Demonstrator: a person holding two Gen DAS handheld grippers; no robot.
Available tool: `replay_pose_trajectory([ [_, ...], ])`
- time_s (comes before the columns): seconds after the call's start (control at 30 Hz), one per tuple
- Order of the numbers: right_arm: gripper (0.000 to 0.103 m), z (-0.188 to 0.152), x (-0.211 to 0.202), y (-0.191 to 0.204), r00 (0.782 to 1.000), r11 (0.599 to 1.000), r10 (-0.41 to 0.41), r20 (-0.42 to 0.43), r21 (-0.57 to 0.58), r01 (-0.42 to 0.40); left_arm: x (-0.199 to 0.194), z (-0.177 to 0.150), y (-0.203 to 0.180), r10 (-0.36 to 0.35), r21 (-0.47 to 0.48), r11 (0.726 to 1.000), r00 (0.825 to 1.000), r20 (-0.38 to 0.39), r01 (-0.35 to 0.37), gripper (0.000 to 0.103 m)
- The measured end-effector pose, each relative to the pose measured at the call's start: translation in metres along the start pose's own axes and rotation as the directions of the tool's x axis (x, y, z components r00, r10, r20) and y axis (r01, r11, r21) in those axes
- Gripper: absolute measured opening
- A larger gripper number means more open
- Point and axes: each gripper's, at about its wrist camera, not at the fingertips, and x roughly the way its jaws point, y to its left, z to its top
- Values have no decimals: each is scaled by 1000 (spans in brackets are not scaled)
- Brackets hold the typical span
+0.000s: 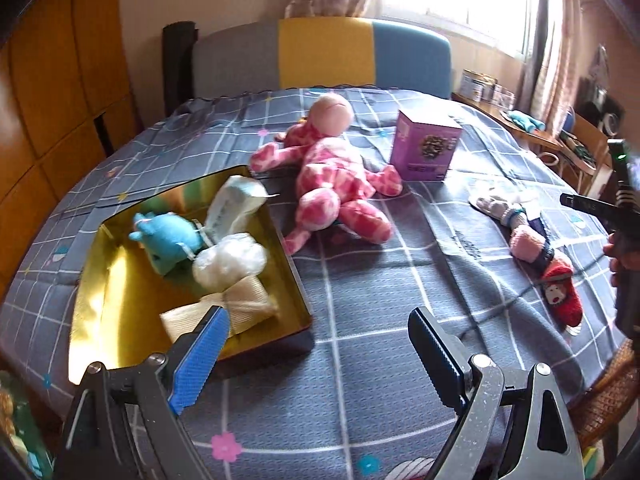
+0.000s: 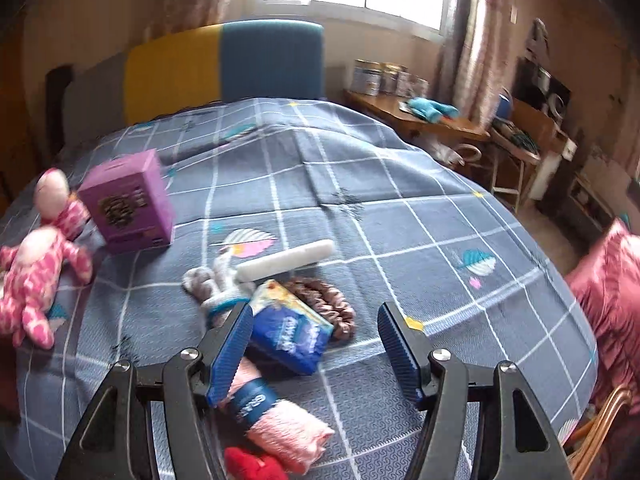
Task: Organize soft objects
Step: 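Move both open grippers back toward the remaining soft items, then grasp the white foam sponge bar with the right gripper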
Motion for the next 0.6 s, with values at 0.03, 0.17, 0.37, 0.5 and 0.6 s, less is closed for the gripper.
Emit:
replay_pose_trajectory([
  [0.03,66,-1,6,-12,1000,998,-16,-25,63,17,2,2,-3,-9,4,1000,1000,-4,9,92],
  [0.17,66,-1,15,-41,997,978,-10,-78,208,26,10,7,-16,-38,20,999,999,-26,39,92],
  [0.37,66,-7,22,-45,991,964,41,-127,264,-6,26,18,-33,-99,19,995,993,-68,101,91],
  [0.5,66,-7,24,-46,989,961,63,-133,277,-24,35,30,-42,-138,12,990,987,-79,139,90],
  [0.6,66,-8,26,-48,986,954,83,-142,296,-38,43,40,-54,-170,15,985,981,-89,172,89],
])
